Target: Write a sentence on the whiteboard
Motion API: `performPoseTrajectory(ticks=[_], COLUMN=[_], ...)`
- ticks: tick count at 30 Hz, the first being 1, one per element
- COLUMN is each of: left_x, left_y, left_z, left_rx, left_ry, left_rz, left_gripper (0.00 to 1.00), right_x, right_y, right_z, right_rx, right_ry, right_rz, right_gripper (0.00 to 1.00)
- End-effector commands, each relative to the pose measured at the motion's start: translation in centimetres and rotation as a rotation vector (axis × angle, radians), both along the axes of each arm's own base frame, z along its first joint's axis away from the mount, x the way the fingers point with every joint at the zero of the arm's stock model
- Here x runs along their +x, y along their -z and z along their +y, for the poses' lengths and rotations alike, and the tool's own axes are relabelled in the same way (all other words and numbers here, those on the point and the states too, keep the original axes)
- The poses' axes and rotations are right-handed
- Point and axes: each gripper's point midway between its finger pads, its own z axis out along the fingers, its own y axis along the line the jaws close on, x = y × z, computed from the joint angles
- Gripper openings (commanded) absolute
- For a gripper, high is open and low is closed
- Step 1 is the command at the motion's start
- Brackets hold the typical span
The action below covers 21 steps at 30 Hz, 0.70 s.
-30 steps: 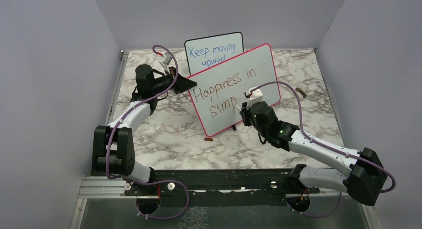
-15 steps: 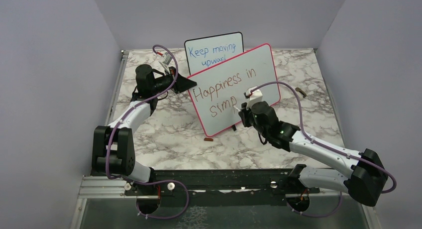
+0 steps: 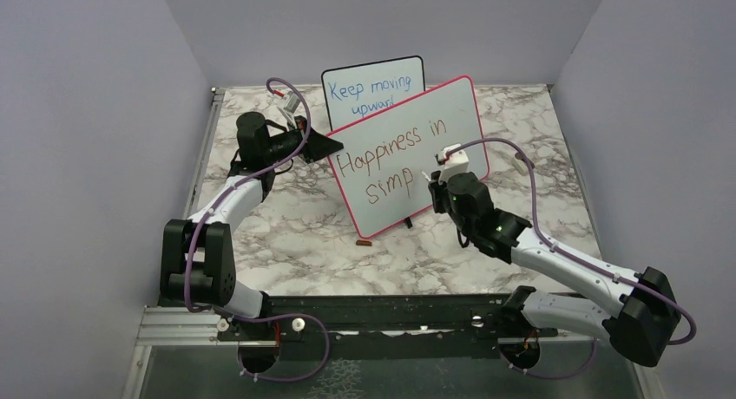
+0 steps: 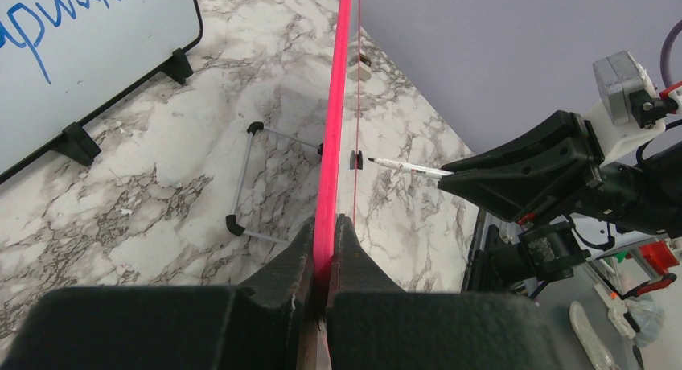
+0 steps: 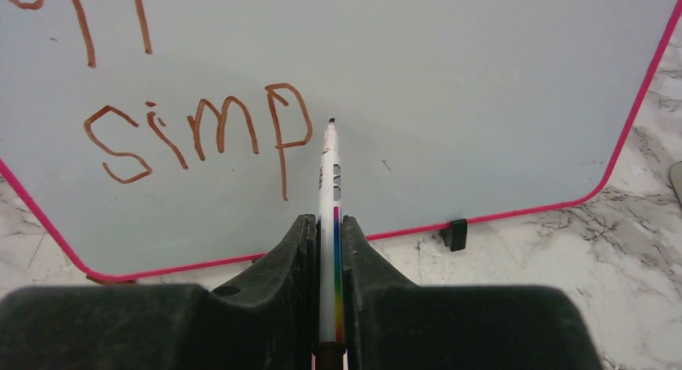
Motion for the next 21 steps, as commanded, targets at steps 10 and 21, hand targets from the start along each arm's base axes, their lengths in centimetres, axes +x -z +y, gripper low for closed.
performPoseTrajectory(ticks=[10,21], left_x=[0.5,0.6], left_y=[3.7,4.0], left_z=[0.4,0.4], left_rx=[0.08,0.088], left_ry=[-0.043,-0.042], left_rz=[0.075,0.08], left_gripper=[0.0,0.0], right_x=[1.5,1.9], right_y=[-2.9,-3.3], right_z=[-0.5,-0.2], right_rx=[0.05,0.045], right_ry=[0.023,0.008], right_rz=[-0.089,-0.122], right_gripper=[0.01,0.01])
